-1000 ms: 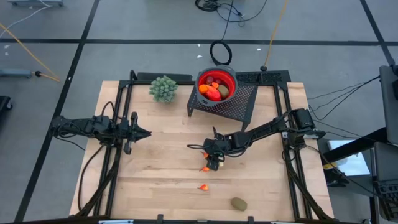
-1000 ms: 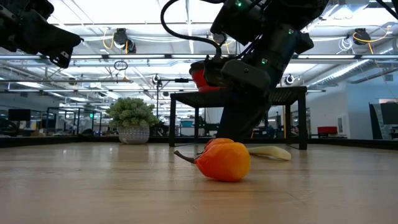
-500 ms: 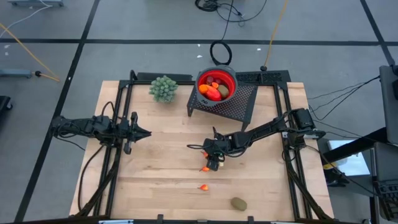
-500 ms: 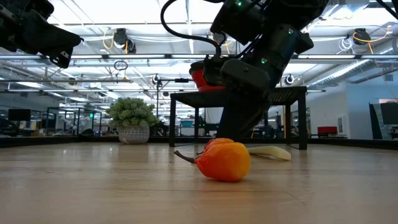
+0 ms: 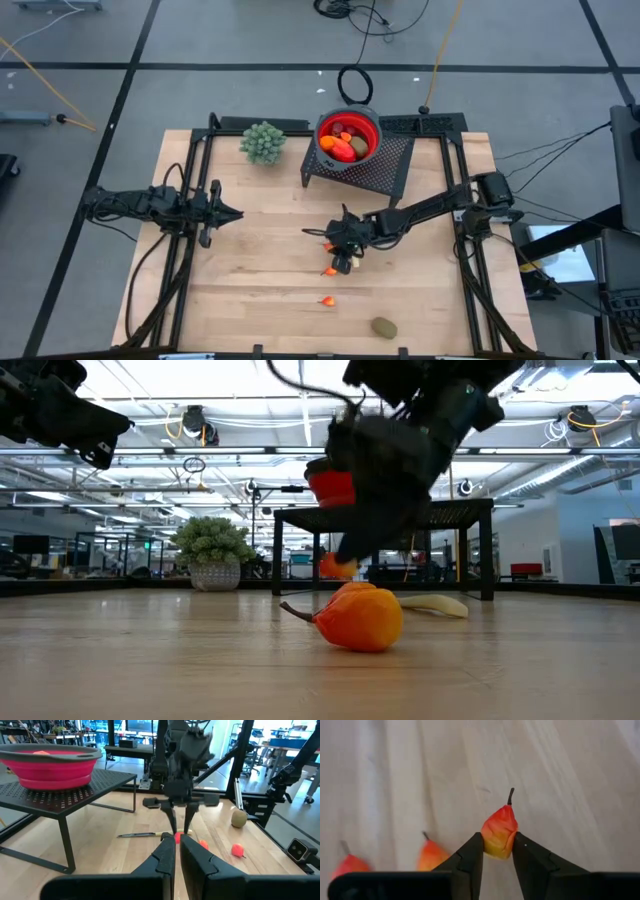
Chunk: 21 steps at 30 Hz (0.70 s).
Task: Pick & Place Fruit
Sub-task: Put the orange pear into the red strainer bowl on the shelf
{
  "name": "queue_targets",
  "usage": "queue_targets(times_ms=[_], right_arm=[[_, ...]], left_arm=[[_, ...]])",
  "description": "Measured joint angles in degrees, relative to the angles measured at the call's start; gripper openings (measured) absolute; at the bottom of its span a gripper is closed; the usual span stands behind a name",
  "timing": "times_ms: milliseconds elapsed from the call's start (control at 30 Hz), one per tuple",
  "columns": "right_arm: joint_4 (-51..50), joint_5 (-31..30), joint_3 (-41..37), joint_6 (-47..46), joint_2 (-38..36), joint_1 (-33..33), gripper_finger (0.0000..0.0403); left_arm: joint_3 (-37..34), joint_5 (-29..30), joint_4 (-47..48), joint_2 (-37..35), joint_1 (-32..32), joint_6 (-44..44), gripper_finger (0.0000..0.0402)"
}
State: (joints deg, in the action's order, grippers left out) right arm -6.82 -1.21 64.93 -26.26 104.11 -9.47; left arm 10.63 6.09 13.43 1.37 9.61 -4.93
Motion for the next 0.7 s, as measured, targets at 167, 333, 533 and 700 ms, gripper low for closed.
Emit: queue_targets(times_ms=[167, 333, 533, 700], right_arm=[[5.00, 0.98, 0.00, 1.49, -4.21, 0.00, 0.0086], [16.89, 5.44, 0.00, 5.90, -10.23, 0.02, 0.0086], [29.06, 9.95, 0.02, 10.81, -15.99, 0.02, 0.0086], [35.00, 12.66, 0.02, 13.45, -18.88, 0.04, 0.0086]], left_arm=[[0.00, -0.01, 0.00, 0.00, 0.00, -0.01, 0.0026], [0.00, -0.01, 0.02, 0.00, 0.00, -0.49, 0.0026], [0.00, -0.06, 0.13, 0.00, 0.00, -1.58, 0.0026], [0.00, -0.07, 0.54, 0.00, 0.00, -1.57, 0.0026]])
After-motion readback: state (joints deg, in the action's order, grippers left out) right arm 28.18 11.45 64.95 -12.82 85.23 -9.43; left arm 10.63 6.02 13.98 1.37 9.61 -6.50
